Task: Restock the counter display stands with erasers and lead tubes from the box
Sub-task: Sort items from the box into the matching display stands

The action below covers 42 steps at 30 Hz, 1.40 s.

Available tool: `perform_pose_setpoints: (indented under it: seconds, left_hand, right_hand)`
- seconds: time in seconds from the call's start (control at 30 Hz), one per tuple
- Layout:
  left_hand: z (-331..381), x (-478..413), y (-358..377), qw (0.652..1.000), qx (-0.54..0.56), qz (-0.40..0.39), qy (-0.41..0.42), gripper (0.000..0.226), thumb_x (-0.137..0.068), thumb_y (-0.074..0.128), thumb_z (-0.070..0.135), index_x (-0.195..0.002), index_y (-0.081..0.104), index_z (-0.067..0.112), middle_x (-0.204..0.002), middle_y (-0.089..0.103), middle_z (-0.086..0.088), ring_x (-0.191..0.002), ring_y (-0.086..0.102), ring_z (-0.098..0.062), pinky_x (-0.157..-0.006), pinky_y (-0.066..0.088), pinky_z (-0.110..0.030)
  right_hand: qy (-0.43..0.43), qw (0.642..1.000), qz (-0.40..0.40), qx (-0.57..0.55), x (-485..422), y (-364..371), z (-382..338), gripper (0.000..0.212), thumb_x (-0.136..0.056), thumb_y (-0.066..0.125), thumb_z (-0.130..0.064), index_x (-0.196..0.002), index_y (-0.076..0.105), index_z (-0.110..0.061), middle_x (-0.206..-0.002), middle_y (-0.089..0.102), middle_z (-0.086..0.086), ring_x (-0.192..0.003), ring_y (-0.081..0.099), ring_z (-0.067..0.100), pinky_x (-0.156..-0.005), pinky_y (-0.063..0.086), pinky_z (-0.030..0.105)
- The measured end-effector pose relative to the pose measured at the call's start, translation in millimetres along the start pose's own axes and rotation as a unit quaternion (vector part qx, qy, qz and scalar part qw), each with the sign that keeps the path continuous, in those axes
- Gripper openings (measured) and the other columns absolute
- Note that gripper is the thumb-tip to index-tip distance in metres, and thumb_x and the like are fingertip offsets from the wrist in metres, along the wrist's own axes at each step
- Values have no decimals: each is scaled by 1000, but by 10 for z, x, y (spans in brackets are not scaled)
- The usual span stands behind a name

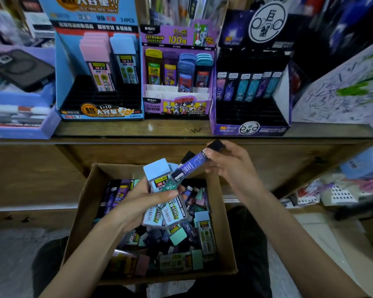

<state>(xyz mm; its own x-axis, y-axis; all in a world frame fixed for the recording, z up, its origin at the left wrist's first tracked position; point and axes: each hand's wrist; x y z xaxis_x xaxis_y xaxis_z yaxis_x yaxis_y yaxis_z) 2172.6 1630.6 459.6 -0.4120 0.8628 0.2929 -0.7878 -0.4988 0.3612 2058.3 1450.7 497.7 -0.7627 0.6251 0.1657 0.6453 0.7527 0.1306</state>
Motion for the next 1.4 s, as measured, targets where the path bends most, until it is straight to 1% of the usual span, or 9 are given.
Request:
perform_pose_setpoints:
  seconds: [0.27, 0.4, 0.47, 0.57, 0.7, 0.93, 1.03, 1.2, 1.4]
  left_hand:
    - [234, -118, 148, 997, 3, 51, 55, 41, -69, 67, 15, -109, 58, 17, -90, 74, -9, -82, 72, -26, -58, 56, -29]
    - [336, -179, 187, 995, 0, 61, 79, 38, -72, 67, 16, -109, 59, 14, -92, 72, -15, -81, 72, -28, -60, 56, -31]
    - [375, -213, 201, 994, -7, 63, 87, 38, -73, 67, 17, -110, 59, 15, -93, 72, -15, -81, 72, -28, -60, 56, -31]
    - [414, -261, 229, 994, -18, 60, 92, 42, -74, 67, 17, -114, 57, 18, -96, 72, -16, -85, 71, -30, -61, 57, -32]
    - [440, -300, 267, 994, -25, 54, 95, 47, -74, 67, 16, -119, 55, 18, -97, 72, -16, -88, 71, -31, -62, 57, -32]
    - [466, -362, 308, 993, -39, 54, 102, 49, -73, 68, 18, -120, 54, 16, -96, 71, -18, -87, 71, -31, -63, 57, -33]
    - [466, -395, 338, 992, -37, 56, 104, 51, -71, 70, 21, -119, 55, 15, -95, 72, -17, -88, 71, -31, -63, 57, -32]
    - [476, -440, 398, 992, -32, 49, 113, 48, -70, 70, 19, -116, 57, 17, -94, 72, -15, -88, 71, -31, -62, 57, -32]
    - [555, -491, 531, 990, -33, 36, 129, 47, -69, 68, 18, -115, 56, 17, -91, 73, -11, -87, 71, -30, -63, 58, -34]
  right_hand:
    - [-155, 980, 70, 102, -241, -556, -891, 19, -85, 65, -10, -103, 61, -13, -90, 72, -3, -79, 68, 11, -61, 51, 19]
    - [-251, 937, 141, 198, -481, -775, -1416, 16, -82, 69, -8, -88, 59, -20, -67, 67, -12, -63, 62, 2, -56, 49, 18]
    - [-271, 910, 162, 270, -606, -864, -1552, 20, -82, 70, -7, -84, 56, -22, -75, 67, -6, -65, 62, 2, -62, 52, 20]
    - [-260, 888, 152, 348, -784, -967, -1582, 17, -82, 70, -7, -92, 58, -13, -93, 68, 9, -81, 65, 16, -78, 55, 29]
    - [-238, 872, 114, 412, -897, -1001, -1467, 23, -82, 69, -7, -104, 60, -5, -95, 65, 8, -83, 63, 25, -86, 52, 37]
    - [-223, 888, 62, 397, -952, -1134, -1460, 23, -80, 70, -2, -92, 59, -18, -82, 63, -9, -64, 61, -7, -66, 48, 7]
    - [-211, 895, 92, 382, -1022, -1136, -1374, 24, -81, 69, -2, -89, 57, -22, -78, 64, -4, -64, 61, 5, -66, 52, 19]
    - [-174, 878, 163, 415, -1098, -1105, -1250, 32, -84, 69, -11, -113, 59, -2, -100, 67, 15, -92, 63, 24, -85, 54, 36]
    - [-176, 791, 208, 547, -1005, -1043, -1296, 30, -86, 67, -27, -89, 67, 3, -83, 68, 17, -79, 64, 26, -75, 51, 32]
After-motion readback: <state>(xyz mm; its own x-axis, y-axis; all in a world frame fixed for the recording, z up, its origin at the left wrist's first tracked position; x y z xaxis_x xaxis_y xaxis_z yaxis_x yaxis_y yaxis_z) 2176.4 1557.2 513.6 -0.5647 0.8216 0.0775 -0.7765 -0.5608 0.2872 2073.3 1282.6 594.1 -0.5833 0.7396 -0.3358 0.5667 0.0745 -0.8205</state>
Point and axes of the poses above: each hand's wrist, its own x-axis away from the middle knuckle, its own y-axis out of the palm, z = x × y
